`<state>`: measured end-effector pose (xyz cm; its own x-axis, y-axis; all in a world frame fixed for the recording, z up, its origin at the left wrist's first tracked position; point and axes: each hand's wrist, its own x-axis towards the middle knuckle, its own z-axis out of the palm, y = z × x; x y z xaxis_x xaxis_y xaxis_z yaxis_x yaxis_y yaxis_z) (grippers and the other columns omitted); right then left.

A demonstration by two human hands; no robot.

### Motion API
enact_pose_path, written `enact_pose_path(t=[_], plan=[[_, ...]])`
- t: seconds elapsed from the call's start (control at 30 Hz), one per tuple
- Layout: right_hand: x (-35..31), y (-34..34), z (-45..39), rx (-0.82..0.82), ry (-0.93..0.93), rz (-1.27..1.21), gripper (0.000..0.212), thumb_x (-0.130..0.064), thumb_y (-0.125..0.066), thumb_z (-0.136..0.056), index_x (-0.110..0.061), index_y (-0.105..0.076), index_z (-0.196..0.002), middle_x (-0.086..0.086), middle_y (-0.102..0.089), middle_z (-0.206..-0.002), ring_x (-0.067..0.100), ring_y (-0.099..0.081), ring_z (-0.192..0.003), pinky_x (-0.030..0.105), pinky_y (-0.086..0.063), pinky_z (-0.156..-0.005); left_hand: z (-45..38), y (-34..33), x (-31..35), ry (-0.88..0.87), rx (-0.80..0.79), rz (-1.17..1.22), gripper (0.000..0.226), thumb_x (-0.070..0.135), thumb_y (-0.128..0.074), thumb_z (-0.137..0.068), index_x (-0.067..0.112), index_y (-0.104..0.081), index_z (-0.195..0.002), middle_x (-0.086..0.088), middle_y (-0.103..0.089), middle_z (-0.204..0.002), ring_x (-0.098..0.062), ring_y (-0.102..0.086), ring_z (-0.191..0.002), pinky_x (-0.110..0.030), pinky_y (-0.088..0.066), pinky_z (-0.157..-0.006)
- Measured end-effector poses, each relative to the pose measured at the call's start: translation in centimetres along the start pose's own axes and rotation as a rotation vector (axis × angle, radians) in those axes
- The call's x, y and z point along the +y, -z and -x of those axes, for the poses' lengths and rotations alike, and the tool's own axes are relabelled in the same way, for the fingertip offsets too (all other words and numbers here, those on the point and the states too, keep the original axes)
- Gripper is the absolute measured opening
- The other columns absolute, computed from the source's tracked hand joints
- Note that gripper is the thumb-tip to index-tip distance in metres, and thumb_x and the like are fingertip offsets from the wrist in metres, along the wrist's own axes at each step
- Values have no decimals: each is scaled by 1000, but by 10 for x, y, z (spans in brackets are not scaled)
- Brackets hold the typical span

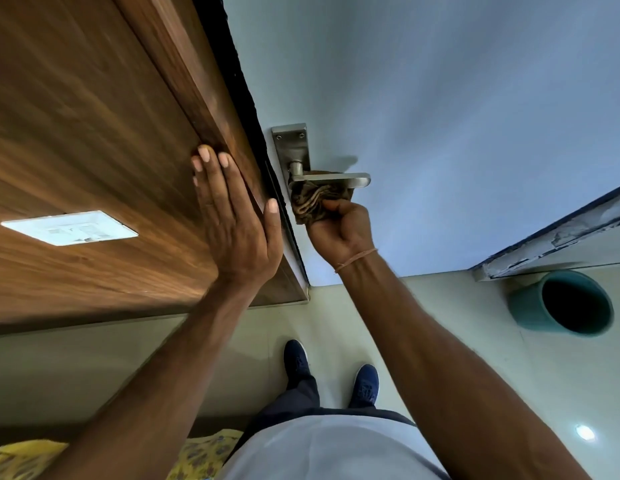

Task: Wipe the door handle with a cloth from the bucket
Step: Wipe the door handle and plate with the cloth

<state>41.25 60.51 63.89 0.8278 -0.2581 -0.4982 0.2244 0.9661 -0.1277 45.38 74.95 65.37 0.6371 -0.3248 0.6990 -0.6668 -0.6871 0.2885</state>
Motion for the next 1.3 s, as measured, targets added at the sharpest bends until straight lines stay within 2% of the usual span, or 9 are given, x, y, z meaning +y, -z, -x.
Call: enact_pose_path(t=[0.13, 0.27, 0.47, 0.63, 0.8, 0.93, 1.07, 1.23, 1.3], plan=[[-7, 7, -3, 40, -42, -6, 54, 8, -24, -97, -4, -76, -106, 23, -74, -113, 39, -66, -109, 51, -52, -101, 0, 2, -2, -10, -1, -2, 73, 27, -49, -106, -18, -25, -158, -42, -25, -165, -53, -20, -159, -63, -24, -132], [-16, 14, -17, 20, -76, -196, 71, 3, -36, -81, -15, -60, -145, 16, -60, -150, 38, -57, -136, 50, -41, -121, 0, 4, -4, -19, -18, -4, 73, 27, -48, -106, -17, -25, -159, -41, -24, -166, -53, -20, -159, -62, -24, -132], [-10, 13, -23, -100, -88, -246, 76, -6, -46, -64, -22, -57, -138, 7, -41, -167, 33, -40, -153, 45, -22, -130, 0, 2, -1, -15, -16, -7, 73, 27, -50, -105, -18, -25, -158, -42, -24, -166, -54, -20, -159, -62, -23, -132], [-25, 22, -24, -203, -66, -241, 80, 2, -59, -53, -23, -60, -129, 10, -59, -135, 38, -58, -122, 44, -24, -128, 0, 1, -2, -14, -7, -15, 74, 28, -49, -105, -19, -26, -157, -43, -25, -165, -53, -20, -158, -61, -23, -133], [-6, 12, -24, -213, -88, -196, 86, -3, -52, -57, -28, -45, -139, 3, -36, -157, 35, -40, -140, 43, -21, -129, -1, -2, 1, -6, 4, -15, 75, 28, -51, -105, -21, -25, -156, -45, -25, -163, -54, -19, -157, -60, -21, -133], [-30, 12, -18, -172, -63, -201, 65, -2, -46, -55, -15, -67, -115, 12, -64, -128, 38, -63, -116, 47, -47, -109, -1, -5, 3, 8, 11, -22, 75, 27, -51, -105, -22, -24, -156, -46, -25, -163, -55, -19, -157, -63, -22, -132], [-41, 13, -7, -187, -18, -109, 50, 1, -41, -63, -12, -77, -95, 15, -70, -115, 39, -66, -109, 48, -52, -102, 0, -6, 0, 14, 11, -39, 76, 26, -54, -104, -21, -25, -155, -47, -26, -162, -55, -19, -156, -64, -24, -131], [-24, 5, -4, -141, -87, -63, 52, 0, -41, -69, -8, -72, -110, 16, -69, -118, 38, -68, -106, 46, -60, -94, -1, -9, 3, 13, 19, -38, 76, 26, -55, -104, -23, -26, -154, -48, -26, -161, -57, -19, -156, -64, -22, -132], [-38, 6, -2, -150, -49, -31, 50, 2, -39, -70, -8, -79, -97, 17, -68, -118, 39, -64, -107, 48, -55, -97, -1, -7, 1, 9, 14, -28, 75, 27, -53, -105, -23, -25, -155, -47, -25, -162, -58, -20, -156, -65, -23, -131]])
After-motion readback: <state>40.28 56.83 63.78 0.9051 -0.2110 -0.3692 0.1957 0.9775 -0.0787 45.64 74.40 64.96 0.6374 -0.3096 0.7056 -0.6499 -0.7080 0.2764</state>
